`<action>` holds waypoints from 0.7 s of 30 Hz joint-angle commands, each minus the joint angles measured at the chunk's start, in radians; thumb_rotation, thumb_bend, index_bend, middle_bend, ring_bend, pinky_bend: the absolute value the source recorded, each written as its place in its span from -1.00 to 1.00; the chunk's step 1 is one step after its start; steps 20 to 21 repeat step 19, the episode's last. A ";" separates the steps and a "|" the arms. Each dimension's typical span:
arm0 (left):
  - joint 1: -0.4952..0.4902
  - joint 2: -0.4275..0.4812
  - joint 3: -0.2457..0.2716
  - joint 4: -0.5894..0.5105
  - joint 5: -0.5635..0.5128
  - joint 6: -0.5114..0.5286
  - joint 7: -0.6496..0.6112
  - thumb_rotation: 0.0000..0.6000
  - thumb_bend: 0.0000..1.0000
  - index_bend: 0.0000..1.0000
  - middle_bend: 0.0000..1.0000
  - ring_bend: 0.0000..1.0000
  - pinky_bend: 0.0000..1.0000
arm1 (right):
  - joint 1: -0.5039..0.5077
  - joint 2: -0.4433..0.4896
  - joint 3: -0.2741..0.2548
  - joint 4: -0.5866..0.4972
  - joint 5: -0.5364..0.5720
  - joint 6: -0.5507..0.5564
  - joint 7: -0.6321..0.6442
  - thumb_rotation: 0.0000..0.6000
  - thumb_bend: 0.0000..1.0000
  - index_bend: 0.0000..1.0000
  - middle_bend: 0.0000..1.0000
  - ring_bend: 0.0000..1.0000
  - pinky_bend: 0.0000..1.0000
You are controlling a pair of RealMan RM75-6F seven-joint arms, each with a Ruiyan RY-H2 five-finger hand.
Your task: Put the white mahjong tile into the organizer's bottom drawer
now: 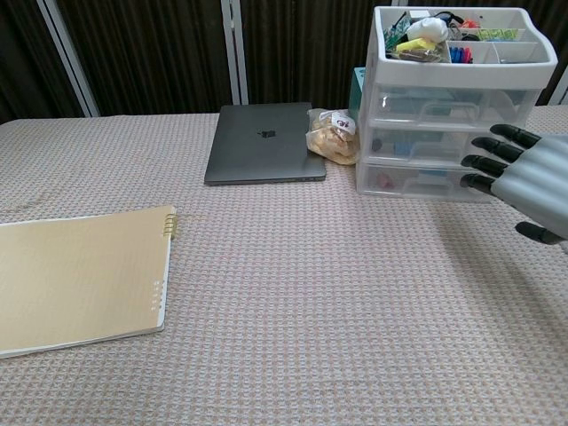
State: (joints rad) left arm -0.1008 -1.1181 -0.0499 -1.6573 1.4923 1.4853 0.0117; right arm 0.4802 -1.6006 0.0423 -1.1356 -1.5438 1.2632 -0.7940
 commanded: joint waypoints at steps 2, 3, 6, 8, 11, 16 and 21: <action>0.001 0.000 0.003 0.004 0.003 0.000 0.007 1.00 -0.67 -0.82 -1.00 -1.00 -1.00 | -0.114 0.176 0.017 -0.310 0.068 0.112 0.183 1.00 -0.65 -0.64 -0.84 -1.00 -0.96; 0.001 0.000 0.004 0.006 0.005 0.001 0.010 1.00 -0.67 -0.82 -1.00 -1.00 -1.00 | -0.137 0.214 0.017 -0.373 0.092 0.121 0.227 1.00 -0.69 -0.65 -0.85 -1.00 -0.96; 0.001 -0.002 0.005 0.012 0.013 0.005 0.014 1.00 -0.67 -0.82 -1.00 -1.00 -1.00 | -0.182 0.277 0.019 -0.474 0.138 0.141 0.326 1.00 -0.75 -0.68 -0.88 -1.00 -0.96; 0.001 -0.005 0.005 0.022 0.019 0.011 0.022 1.00 -0.68 -0.82 -1.00 -1.00 -1.00 | -0.227 0.350 0.008 -0.562 0.160 0.162 0.425 1.00 -0.78 -0.69 -0.90 -1.00 -0.96; 0.001 -0.010 0.006 0.032 0.028 0.017 0.027 1.00 -0.67 -0.82 -1.00 -1.00 -1.00 | -0.265 0.410 -0.015 -0.601 0.156 0.176 0.498 1.00 -0.80 -0.74 -0.96 -1.00 -0.96; 0.001 -0.012 0.008 0.045 0.036 0.022 0.035 1.00 -0.68 -0.83 -1.00 -1.00 -1.00 | -0.312 0.441 -0.046 -0.588 0.115 0.219 0.558 1.00 -0.82 -0.78 -1.00 -1.00 -0.97; 0.002 -0.014 0.008 0.048 0.042 0.028 0.037 1.00 -0.67 -0.83 -1.00 -1.00 -1.00 | -0.320 0.434 -0.041 -0.573 0.099 0.236 0.592 1.00 -0.82 -0.78 -1.00 -1.00 -0.97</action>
